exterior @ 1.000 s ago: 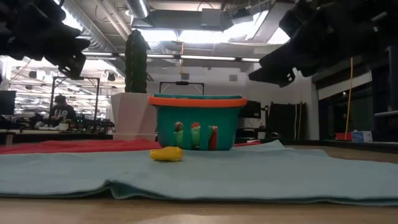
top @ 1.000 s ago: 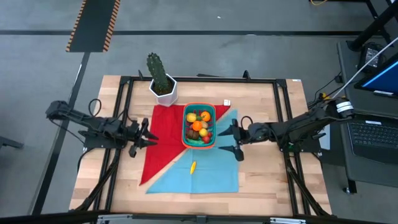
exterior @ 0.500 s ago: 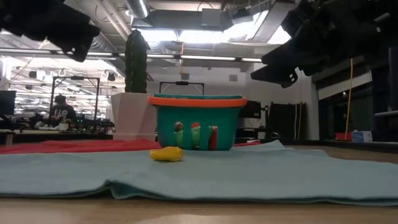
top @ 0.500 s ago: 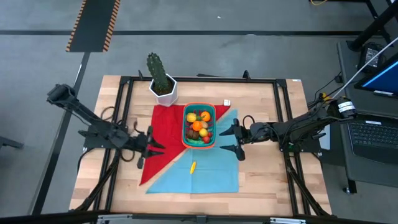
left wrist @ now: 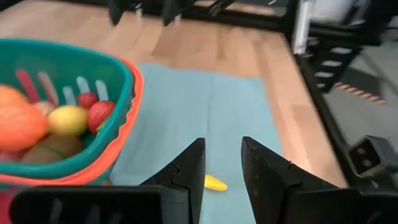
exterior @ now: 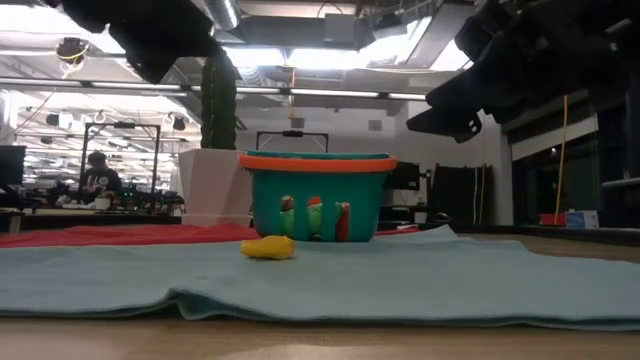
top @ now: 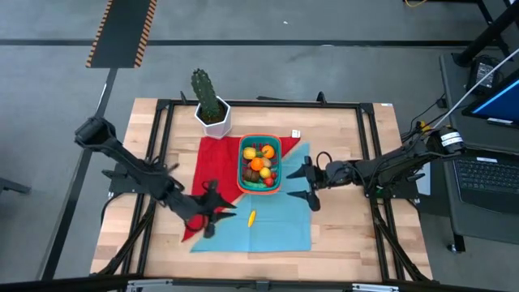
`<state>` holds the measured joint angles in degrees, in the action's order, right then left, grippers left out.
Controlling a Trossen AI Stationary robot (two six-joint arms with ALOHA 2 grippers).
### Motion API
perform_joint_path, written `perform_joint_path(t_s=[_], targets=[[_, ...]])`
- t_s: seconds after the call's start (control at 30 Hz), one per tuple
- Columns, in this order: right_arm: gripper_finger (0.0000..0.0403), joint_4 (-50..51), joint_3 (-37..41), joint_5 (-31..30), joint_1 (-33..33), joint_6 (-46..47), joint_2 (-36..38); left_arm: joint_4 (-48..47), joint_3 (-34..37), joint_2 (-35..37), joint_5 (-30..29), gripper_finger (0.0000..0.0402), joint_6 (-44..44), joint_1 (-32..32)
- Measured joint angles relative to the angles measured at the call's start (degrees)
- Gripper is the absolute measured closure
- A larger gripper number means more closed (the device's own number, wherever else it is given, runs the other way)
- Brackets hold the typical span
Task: Pick and placing Produce into tupperware
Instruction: Put the corn into the basket
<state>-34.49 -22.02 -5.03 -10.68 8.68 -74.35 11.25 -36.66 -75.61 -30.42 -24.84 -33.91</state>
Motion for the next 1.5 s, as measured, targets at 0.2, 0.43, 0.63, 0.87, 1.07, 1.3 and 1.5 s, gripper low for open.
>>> perform_joint_path(t_s=[0.2, 0.43, 0.63, 0.87, 1.07, 1.3, 1.5], targets=[[0.0111, 0.0, 0.0, 0.0, -0.4, -1.5, 0.0, -13.6, -11.2, -9.0, -3.2, 0.0305, -15.4, -0.4], [0.0111, -0.3, 0.0, 0.0, -0.4, -3.4, 0.0, -31.5, -24.7, -17.7, -2.1, 0.0305, -29.0, 0.2], [0.0111, -0.3, 0.0, 0.0, -0.4, -6.1, 0.0, -41.4, -32.7, -22.9, 0.7, 0.0305, -33.5, 3.5], [0.0111, -0.4, 0.0, 0.1, 0.7, -8.9, 0.0, -41.9, -33.7, -23.7, 4.5, 0.0305, -29.6, 7.1], [0.0111, -0.2, 0.0, 0.1, 0.9, -8.9, 0.0, -41.6, -33.7, -23.7, 4.7, 0.0305, -31.9, 7.8], [0.0111, 0.3, 0.0, 0.1, 0.9, -8.9, 0.0, -41.7, -33.7, -24.7, 6.8, 0.0305, -39.5, 7.5], [0.0111, 0.9, 0.0, 0.1, 0.9, -8.9, 0.0, -39.5, -33.7, -29.2, 9.6, 0.0305, -40.9, 7.4]])
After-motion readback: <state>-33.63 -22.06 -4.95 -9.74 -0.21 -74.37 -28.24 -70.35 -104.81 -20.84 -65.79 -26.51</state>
